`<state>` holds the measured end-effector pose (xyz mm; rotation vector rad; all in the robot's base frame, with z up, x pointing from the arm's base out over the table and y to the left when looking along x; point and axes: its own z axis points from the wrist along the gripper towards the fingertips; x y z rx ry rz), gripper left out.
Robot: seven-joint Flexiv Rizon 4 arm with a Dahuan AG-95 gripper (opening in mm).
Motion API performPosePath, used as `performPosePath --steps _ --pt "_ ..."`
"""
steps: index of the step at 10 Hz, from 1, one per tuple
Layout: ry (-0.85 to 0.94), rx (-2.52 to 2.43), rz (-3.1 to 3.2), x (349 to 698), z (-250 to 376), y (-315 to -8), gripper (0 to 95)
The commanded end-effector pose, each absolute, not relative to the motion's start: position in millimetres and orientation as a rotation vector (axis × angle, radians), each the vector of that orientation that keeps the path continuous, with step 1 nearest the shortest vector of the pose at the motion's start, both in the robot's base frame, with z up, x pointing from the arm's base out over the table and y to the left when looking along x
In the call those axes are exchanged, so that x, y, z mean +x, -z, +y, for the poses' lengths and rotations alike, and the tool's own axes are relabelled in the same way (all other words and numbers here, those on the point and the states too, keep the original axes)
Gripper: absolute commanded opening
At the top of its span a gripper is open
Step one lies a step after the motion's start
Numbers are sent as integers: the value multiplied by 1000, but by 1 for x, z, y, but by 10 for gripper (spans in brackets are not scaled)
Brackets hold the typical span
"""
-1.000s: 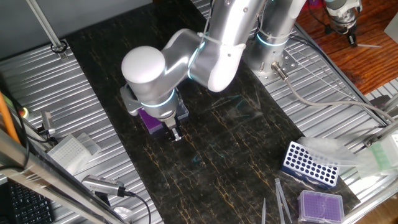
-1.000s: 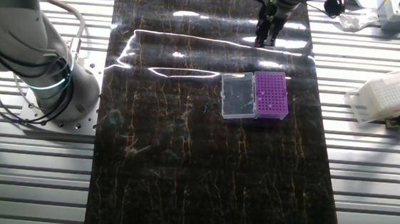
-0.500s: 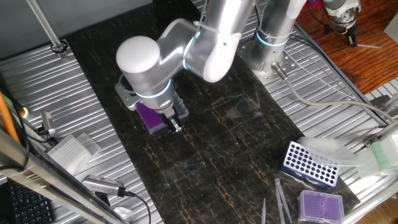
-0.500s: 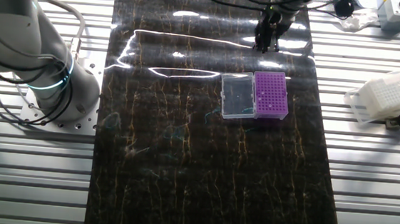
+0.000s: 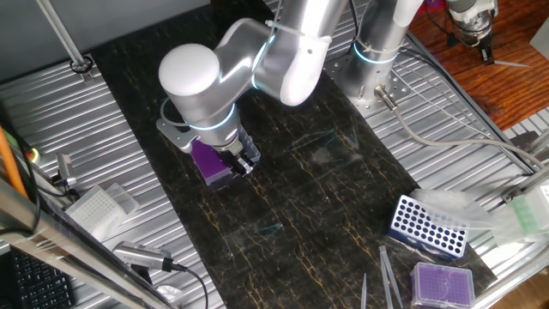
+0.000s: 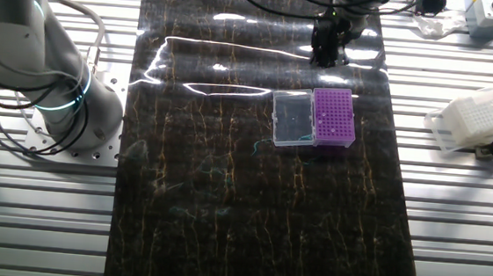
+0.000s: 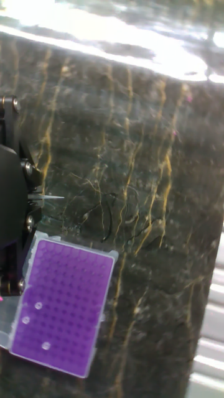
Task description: Insert a small pipette tip into the holder for small pipette tips
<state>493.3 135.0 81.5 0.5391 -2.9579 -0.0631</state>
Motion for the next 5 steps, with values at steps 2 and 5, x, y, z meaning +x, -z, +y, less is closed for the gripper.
performPosePath --steps 2,5 --pt "58 626 -2944 493 134 -82 0" --pt "51 460 -2973 493 134 -82 0"
